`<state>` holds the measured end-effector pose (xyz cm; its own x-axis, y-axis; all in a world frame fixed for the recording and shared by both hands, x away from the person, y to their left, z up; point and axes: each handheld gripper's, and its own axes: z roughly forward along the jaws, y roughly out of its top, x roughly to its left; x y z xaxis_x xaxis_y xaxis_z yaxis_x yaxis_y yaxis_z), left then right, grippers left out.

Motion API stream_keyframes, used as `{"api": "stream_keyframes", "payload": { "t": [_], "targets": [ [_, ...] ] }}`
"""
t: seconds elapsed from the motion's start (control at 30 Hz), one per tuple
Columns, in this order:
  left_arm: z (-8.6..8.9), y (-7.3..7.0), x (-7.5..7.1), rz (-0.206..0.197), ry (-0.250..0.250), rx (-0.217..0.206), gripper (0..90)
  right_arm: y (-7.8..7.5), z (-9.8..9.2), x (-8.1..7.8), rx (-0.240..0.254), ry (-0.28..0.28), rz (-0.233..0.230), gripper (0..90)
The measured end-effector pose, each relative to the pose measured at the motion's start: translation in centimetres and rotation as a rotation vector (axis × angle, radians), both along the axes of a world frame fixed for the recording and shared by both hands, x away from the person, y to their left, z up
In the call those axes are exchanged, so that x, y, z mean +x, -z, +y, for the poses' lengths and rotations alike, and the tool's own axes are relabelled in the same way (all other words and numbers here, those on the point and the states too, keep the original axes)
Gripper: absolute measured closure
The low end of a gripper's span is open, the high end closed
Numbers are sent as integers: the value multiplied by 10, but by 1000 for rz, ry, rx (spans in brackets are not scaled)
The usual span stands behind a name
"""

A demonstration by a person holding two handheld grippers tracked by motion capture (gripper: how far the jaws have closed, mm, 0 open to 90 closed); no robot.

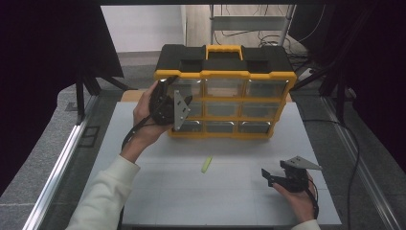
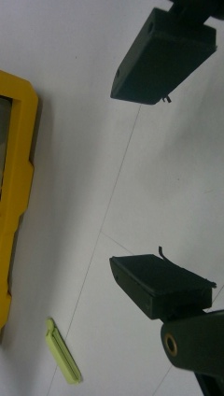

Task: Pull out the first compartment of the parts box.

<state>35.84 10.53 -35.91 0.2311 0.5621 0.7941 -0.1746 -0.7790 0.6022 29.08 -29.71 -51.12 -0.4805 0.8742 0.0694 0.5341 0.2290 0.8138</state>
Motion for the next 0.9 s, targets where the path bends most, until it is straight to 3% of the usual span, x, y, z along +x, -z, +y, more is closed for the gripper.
{"api": "stream_keyframes", "payload": {
  "t": [0.07, 0.1, 0.13, 0.17, 0.27, 0.9],
  "targets": [
    [1, -1, -1, -6, -14, 18, 265, 0, 0, 0, 0, 0, 0, 163],
    [0, 0, 0, -15, -3, -7, 273, 0, 0, 0, 0, 0, 0, 163],
    [0, 0, 0, -16, -5, -5, 281, 0, 0, 0, 0, 0, 0, 163],
    [1, -2, -1, -14, -19, 23, 286, 0, 0, 0, 0, 0, 0, 163],
    [1, -2, -1, -20, -22, 31, 304, 0, 0, 0, 0, 0, 0, 163],
    [1, -1, -3, -48, -45, 45, 464, 0, 0, 0, -4, 4, -1, 163]
  ]
}}
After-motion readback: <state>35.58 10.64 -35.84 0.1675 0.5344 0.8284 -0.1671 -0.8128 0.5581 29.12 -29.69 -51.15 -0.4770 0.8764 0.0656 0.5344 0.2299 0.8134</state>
